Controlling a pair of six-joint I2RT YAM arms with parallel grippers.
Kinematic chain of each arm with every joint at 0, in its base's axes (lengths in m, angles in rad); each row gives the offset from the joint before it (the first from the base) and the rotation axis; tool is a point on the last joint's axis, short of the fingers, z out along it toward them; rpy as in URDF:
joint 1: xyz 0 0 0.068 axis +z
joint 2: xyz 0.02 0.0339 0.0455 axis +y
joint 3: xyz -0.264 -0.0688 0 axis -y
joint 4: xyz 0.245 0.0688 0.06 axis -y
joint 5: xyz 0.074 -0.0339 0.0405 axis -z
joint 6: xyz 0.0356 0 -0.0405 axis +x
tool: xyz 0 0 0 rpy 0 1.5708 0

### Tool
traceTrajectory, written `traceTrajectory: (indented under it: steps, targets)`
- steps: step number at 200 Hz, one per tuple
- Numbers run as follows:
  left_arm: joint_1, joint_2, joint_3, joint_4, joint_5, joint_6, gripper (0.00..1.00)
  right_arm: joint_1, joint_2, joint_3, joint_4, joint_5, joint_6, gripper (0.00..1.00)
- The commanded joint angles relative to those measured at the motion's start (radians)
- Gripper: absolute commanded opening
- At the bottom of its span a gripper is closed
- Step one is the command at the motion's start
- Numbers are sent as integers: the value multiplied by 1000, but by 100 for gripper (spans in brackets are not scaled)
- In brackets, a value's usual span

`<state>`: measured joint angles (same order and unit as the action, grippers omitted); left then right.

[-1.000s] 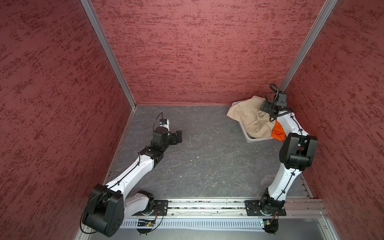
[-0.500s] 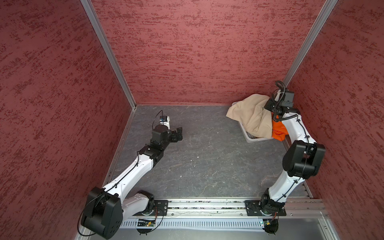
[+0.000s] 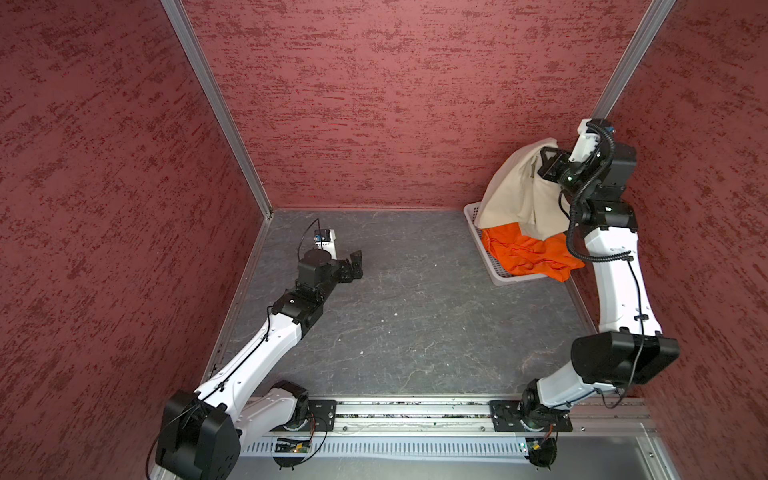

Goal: Fold and stack the shorts
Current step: 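Lift the beige shorts up out of the basket with the right gripper, then swing the shorts over the table and drop them with the right gripper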

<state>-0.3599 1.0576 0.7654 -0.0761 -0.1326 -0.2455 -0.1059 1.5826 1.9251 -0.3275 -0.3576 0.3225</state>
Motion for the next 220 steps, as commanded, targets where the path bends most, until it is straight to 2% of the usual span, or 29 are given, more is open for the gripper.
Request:
traceTrajectory:
  steps: [1, 44, 68, 93, 106, 121, 138, 150, 174, 200, 220]
  targets:
    - [-4, -33, 42, -37, -32, 24, 98, 88, -34, 146, -21, -73, -33, 0]
    - [-3, -83, 76, -132, -94, 23, 98, 255, 60, 362, -173, -134, -52, 0]
    - [-4, -119, 95, -204, -150, 18, 98, 349, 93, 337, -192, -151, -52, 0]
    - [-2, -156, 101, -269, -187, 22, 98, 443, 129, 225, -190, -140, -34, 0]
    - [0, -172, 95, -294, -193, 19, 98, 453, 140, 137, -178, -85, -17, 21]
    - [4, -186, 89, -329, -192, 7, 99, 453, 141, 41, -176, 37, -37, 45]
    - [10, -191, 87, -385, -180, -9, 99, 453, 139, -35, -205, 187, -84, 62]
    - [18, -185, 82, -425, -169, -22, 99, 453, 125, -87, -223, 240, -111, 67]
    - [47, -173, 53, -464, -109, -57, 99, 490, 32, -281, -164, 282, -165, 67]
    - [115, -145, 16, -473, 17, -125, 98, 622, -47, -479, -111, 305, -230, 67]
    - [192, -100, -6, -461, 128, -178, 96, 738, -39, -593, -85, 330, -211, 68]
